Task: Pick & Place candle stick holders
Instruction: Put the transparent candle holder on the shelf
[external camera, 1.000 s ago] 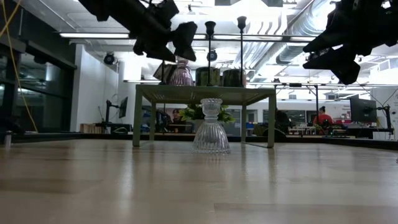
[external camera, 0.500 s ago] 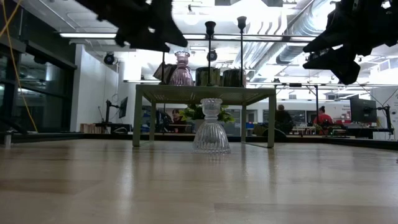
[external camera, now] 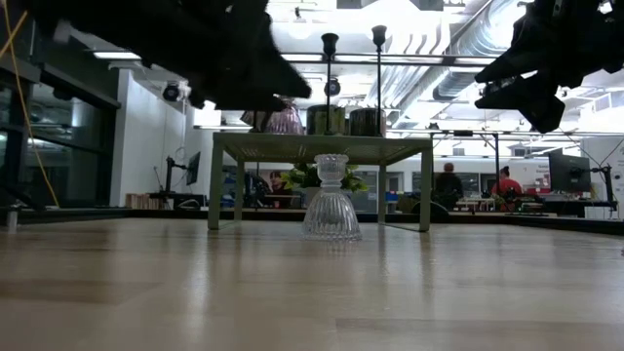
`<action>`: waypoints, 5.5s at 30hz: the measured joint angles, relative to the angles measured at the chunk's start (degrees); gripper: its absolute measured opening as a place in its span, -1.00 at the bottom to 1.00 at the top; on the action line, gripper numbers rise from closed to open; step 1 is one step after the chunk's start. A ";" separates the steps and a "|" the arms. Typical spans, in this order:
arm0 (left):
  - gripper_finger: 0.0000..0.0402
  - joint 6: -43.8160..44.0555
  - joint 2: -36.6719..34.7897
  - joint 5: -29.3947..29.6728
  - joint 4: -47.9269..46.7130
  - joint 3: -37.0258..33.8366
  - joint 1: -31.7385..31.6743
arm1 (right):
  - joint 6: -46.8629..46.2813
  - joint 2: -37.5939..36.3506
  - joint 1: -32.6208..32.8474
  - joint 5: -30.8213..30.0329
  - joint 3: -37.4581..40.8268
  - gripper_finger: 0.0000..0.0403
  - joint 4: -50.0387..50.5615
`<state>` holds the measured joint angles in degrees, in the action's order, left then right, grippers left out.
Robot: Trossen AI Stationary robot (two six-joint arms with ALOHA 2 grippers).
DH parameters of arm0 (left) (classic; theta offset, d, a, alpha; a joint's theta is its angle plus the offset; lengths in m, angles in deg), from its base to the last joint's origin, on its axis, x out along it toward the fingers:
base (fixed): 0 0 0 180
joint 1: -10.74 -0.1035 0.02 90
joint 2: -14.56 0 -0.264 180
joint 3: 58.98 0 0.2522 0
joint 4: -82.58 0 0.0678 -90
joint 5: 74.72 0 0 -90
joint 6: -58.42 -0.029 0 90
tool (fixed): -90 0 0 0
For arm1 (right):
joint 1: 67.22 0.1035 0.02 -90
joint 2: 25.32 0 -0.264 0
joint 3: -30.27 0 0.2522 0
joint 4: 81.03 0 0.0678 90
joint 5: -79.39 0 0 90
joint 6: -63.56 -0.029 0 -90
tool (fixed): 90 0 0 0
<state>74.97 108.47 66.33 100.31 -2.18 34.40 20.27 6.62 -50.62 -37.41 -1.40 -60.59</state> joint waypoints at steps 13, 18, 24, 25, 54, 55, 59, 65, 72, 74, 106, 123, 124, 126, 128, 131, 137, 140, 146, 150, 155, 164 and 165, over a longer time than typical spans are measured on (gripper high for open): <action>0.51 -7.74 12.39 0.90 18.43 -0.11 0.02 | 0.00 0.00 0.02 -0.02 0.00 -0.12 -0.01; 0.51 -6.20 14.97 3.03 23.93 -2.30 0.00 | 0.00 0.00 0.02 -0.02 0.00 -0.12 -0.03; 0.51 -4.30 18.53 6.34 28.22 -3.60 -0.04 | 0.00 0.00 0.00 -0.02 0.00 -0.12 -0.01; 0.51 -4.30 19.16 6.23 29.20 -3.55 -0.09 | 0.00 0.00 0.00 -0.02 0.00 -0.12 -0.02; 0.51 -2.63 31.76 1.61 34.36 8.38 -6.83 | 0.00 0.00 0.01 -0.02 0.00 -0.12 -0.02; 0.50 -2.04 31.76 1.64 34.43 8.38 -6.95 | 0.00 0.00 0.00 -0.02 0.00 -0.12 -0.05; 0.37 -1.24 31.76 2.04 34.14 8.38 -7.20 | 0.00 0.00 0.01 -0.02 0.00 -0.12 -0.03; 0.07 -1.24 31.76 2.01 33.45 8.38 -7.15 | 0.00 0.00 0.02 -0.02 0.00 -0.12 -0.03; -0.27 -1.34 31.76 1.46 33.14 8.38 -7.15 | 0.00 0.00 0.01 -0.02 0.00 -0.12 -0.03; -0.35 -1.39 31.74 1.25 33.43 8.38 -7.15 | 0.00 0.00 0.02 -0.02 0.00 -0.12 -0.03; -0.39 -44.51 31.06 20.20 37.78 31.52 -6.56 | 0.00 0.02 0.01 -0.02 0.00 -0.12 -0.03; -0.40 -48.22 31.01 33.78 37.76 42.13 -14.01 | 0.00 0.02 0.01 -0.02 0.00 -0.12 -0.03; -0.40 -47.89 31.01 34.13 37.71 42.13 -14.51 | 0.00 0.02 0.00 -0.02 0.00 -0.12 -0.03; -0.40 -47.01 31.01 34.42 37.63 42.13 -15.33 | 0.00 0.02 0.00 -0.02 0.00 -0.12 -0.03; -0.40 -46.00 31.01 34.40 37.52 42.13 -15.99 | 0.00 0.02 0.00 -0.02 0.00 -0.12 -0.03; -0.40 -44.76 31.01 34.63 37.37 42.13 -16.74 | 0.00 0.02 0.00 -0.02 0.00 -0.12 -0.03; -0.40 -39.09 31.01 34.35 33.94 42.13 -16.90 | 0.00 0.00 0.01 -0.02 0.00 -0.12 -0.03; -0.40 -36.91 31.01 33.00 32.28 42.13 -16.92 | 0.00 0.01 0.01 -0.02 0.00 -0.12 -0.03; -0.40 -32.75 31.01 32.22 28.50 42.13 -17.66 | 0.00 0.02 0.00 -0.02 0.00 -0.12 -0.03; -0.40 -31.11 31.01 32.04 26.44 42.13 -18.52 | 0.00 0.02 0.00 -0.02 0.00 -0.12 -0.03; -0.40 -28.91 30.97 31.94 23.73 42.11 -19.28 | 0.00 0.01 0.01 -0.02 0.00 -0.12 -0.03; -0.40 -26.09 30.97 31.71 20.60 42.08 -19.58 | 0.00 0.02 0.02 -0.02 0.00 -0.12 -0.03; -0.40 -25.74 30.97 31.70 20.42 42.08 -19.58 | 0.00 0.02 0.02 -0.02 0.00 -0.12 -0.03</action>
<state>49.24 139.44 98.03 120.73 39.90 14.82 20.27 6.64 -50.60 -37.44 -1.40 -60.62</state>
